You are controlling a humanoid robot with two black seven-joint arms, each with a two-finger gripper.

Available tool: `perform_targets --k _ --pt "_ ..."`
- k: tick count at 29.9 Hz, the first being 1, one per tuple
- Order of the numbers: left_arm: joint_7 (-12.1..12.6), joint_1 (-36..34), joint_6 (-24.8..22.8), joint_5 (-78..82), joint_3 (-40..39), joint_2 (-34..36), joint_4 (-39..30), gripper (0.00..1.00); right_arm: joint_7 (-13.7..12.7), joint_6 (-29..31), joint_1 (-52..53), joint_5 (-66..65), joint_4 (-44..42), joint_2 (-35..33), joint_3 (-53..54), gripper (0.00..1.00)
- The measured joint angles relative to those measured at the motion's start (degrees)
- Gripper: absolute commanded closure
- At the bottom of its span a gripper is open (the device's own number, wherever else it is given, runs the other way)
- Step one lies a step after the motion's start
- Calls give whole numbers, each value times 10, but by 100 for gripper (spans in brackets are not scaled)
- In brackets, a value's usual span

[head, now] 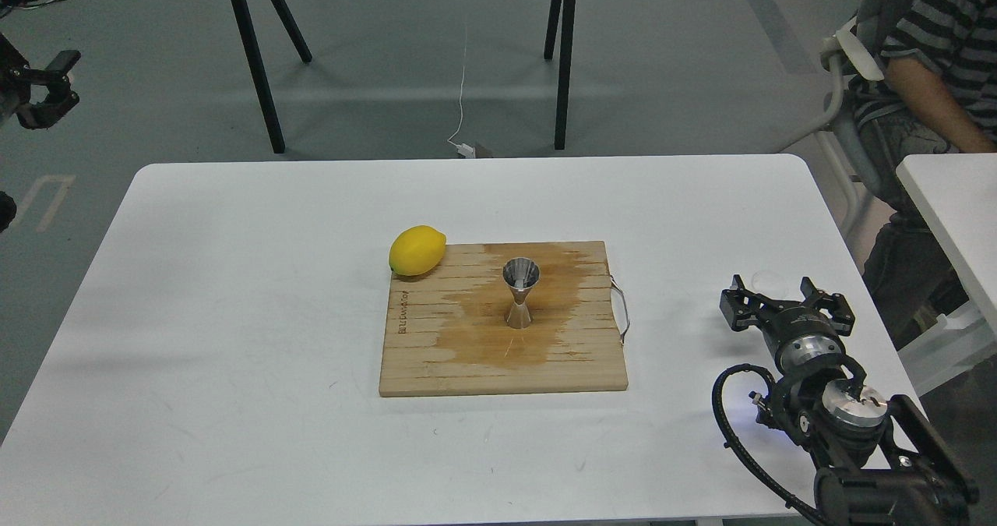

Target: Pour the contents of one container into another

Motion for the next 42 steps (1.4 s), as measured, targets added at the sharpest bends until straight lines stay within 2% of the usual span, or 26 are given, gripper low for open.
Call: perform_targets --k 9,15,22,25,32,37,42 --pt "-2 -1 0 -2 -2 4 0 1 1 -32 -11 -4 133 -51 0 3" --pt "-2 -1 0 -33 -2 3 0 1 2 -23 44 -12 150 -114 -62 3" --pt "-1 -4 0 -71 -2 0 0 1 2 26 155 -15 94 -209 -166 3" --pt "-1 1 0 -87 -1 -4 1 1 0 82 186 -16 60 -224 -195 3" --pt "-7 20 0 -99 0 -48 5 1 -21 212 222 -29 -92 -230 -212 1" --pt "-12 50 0 -100 0 -96 16 1 -25 228 225 -31 -124 -225 -213 1" --pt "-31 71 0 -124 -3 -147 49 1 -23 232 225 -31 -121 -224 -214 1"
